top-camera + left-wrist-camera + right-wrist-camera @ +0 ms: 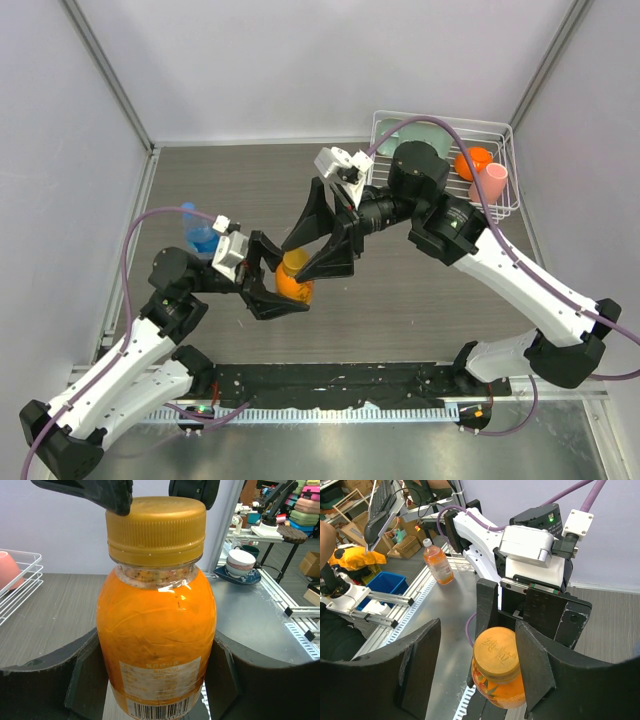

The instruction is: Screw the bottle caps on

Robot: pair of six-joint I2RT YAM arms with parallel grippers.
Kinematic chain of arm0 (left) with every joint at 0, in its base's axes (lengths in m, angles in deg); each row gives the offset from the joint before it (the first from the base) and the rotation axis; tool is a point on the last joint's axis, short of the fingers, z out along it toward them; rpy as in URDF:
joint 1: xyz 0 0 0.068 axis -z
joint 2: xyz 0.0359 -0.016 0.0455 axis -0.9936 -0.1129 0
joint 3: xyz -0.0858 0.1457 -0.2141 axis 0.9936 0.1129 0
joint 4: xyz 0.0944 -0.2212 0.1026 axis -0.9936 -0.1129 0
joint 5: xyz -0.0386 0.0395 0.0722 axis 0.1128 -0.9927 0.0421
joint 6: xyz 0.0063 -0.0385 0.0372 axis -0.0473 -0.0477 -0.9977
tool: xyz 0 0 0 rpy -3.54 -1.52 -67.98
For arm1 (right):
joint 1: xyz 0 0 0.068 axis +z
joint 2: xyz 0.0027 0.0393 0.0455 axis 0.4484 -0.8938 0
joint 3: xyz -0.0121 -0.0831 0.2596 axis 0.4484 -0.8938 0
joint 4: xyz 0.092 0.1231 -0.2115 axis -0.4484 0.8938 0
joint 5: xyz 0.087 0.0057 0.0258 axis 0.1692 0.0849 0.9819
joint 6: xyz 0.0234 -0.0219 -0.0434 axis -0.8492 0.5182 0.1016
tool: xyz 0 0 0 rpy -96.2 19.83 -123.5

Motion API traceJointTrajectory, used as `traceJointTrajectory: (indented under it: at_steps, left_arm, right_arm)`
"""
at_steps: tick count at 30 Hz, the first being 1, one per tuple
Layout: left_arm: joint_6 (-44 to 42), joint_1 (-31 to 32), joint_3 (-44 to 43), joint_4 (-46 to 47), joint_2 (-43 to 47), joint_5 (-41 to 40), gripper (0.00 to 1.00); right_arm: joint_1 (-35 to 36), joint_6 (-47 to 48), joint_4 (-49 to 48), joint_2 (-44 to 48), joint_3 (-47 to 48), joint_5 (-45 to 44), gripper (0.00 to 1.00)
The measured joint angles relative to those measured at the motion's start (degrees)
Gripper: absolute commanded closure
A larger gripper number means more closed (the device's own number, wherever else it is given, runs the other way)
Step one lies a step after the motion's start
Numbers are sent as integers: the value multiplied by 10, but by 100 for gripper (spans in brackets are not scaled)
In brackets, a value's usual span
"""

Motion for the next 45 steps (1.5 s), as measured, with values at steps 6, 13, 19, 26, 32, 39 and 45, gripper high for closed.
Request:
traceJointTrajectory:
  at_steps: [6,13,19,26,32,39,45]
  left_arm:
    - [5,0,-3,5,0,5,100]
    - [5,0,-3,7,0,9,100]
    - [5,0,-3,7,0,2,100]
    - [5,0,-3,9,0,-12,100]
    - [10,-1,-3,8,2,-48,100]
    - [5,-1,-3,-3,1,-114,100]
    - [-27,-1,-3,-33,-1,-200,100]
  right_arm:
    - [0,-2,-9,-3,0,-1,30]
    - [0,-5,-18,-20,-2,0,33]
    - [0,-19,-40,-21,-14,5,52]
    - [-1,-26,-64,-19,-24,3,61]
    - [-7,-28,-82,-16,-33,-18,72]
    - [-9,-15,-68,-10,-34,-95,84]
    - [-9,-1,-48,-9,-40,-204,90]
